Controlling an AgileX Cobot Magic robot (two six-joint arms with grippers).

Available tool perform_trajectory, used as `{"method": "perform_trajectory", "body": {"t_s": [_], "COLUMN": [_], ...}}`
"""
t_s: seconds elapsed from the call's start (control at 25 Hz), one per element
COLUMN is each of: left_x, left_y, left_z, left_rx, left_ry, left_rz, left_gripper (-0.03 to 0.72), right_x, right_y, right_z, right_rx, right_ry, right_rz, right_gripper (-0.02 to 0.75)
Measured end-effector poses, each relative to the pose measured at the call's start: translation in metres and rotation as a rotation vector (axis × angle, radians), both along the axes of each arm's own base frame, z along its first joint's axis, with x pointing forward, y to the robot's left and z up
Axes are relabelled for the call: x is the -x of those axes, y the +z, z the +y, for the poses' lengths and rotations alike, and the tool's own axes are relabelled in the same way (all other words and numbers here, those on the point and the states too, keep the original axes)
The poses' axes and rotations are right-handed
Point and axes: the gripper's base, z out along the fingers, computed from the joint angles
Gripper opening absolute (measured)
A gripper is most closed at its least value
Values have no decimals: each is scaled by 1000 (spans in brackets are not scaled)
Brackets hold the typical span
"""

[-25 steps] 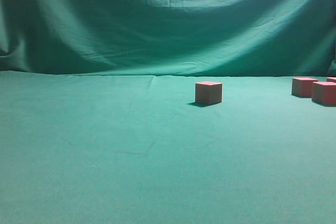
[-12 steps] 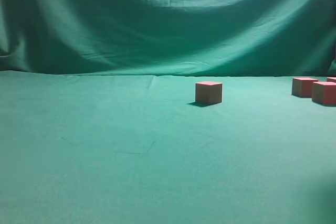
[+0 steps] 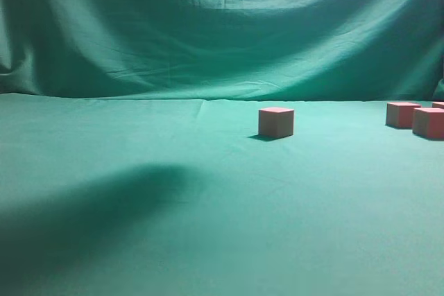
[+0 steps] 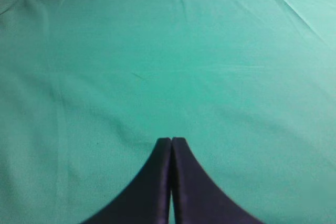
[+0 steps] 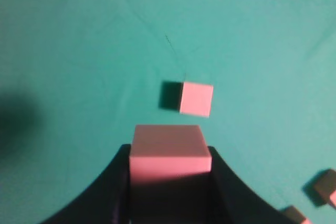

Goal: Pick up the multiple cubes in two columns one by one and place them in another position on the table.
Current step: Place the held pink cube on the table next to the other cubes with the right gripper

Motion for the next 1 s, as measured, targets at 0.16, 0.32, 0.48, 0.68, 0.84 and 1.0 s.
{"method": "perform_trajectory", "body": {"t_s": [0.16, 0.32, 0.48, 0.68, 0.84, 1.0], "left_x": [0, 0, 0, 0, 0, 0], "left_y": [0, 0, 0, 0, 0, 0], "left_z": [0, 0, 0, 0, 0, 0], "left_rx": [0, 0, 0, 0, 0, 0], "left_ry": [0, 0, 0, 0, 0, 0], "left_rz": [0, 0, 0, 0, 0, 0], "left_gripper": [0, 0, 0, 0, 0, 0], "right_x": [-24, -39, -46, -48, -54, -60], "right_y": [-29, -55, -77, -91, -100, -115], "right_z": [38, 54, 59, 61, 66, 70], "right_rx": [38, 68, 116, 150, 143, 145], "right_ry": [79, 151, 266, 380, 419, 440], "right_rz": [-3, 5, 17, 17, -21, -39], "right_gripper": [265, 265, 265, 265, 265, 265]}}
